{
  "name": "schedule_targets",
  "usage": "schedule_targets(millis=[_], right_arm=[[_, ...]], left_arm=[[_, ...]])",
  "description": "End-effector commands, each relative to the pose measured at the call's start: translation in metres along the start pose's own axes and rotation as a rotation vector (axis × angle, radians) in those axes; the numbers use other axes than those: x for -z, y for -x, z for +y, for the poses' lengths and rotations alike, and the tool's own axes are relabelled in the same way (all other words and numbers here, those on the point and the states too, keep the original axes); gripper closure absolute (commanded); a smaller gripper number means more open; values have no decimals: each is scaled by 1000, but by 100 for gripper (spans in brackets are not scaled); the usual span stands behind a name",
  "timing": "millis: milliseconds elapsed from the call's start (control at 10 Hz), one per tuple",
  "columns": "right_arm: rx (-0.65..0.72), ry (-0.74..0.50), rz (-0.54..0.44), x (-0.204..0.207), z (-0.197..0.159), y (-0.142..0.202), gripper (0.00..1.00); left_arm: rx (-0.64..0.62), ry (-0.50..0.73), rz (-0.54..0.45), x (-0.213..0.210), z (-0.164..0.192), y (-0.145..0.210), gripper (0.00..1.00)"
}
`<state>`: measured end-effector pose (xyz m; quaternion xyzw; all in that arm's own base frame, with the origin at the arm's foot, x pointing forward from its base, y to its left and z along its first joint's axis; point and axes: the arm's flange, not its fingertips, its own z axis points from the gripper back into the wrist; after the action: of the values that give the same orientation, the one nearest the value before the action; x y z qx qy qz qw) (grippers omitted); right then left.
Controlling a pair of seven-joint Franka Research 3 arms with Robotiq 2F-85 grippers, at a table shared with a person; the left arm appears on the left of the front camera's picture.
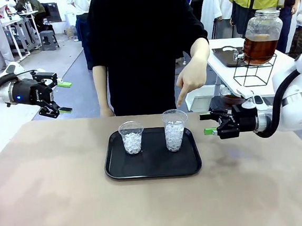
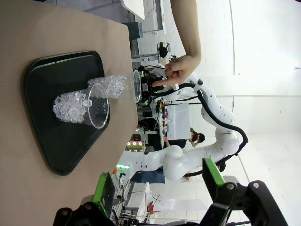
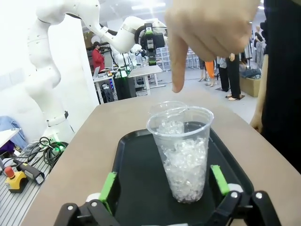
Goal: Pour the drink into the iced cup.
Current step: Pick up the iced cup indicated by the human and present it to them.
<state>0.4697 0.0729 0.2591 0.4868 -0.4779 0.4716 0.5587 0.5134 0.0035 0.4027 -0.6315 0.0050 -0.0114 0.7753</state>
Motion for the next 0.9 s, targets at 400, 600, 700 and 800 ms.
schedule_targets(millis=[400, 600, 700, 800], right_arm=[[-63, -9, -2, 39, 5, 26, 0], [-43, -2, 10, 45, -3, 34, 0], [-38, 13, 12, 48, -8, 37, 0], [-38, 17, 16, 51, -12, 39, 0]], left_arm=[[4, 5, -2, -1, -1, 0, 0], [4, 5, -2, -1, -1, 0, 0], [4, 5, -2, -1, -1, 0, 0], [4, 5, -2, -1, -1, 0, 0]])
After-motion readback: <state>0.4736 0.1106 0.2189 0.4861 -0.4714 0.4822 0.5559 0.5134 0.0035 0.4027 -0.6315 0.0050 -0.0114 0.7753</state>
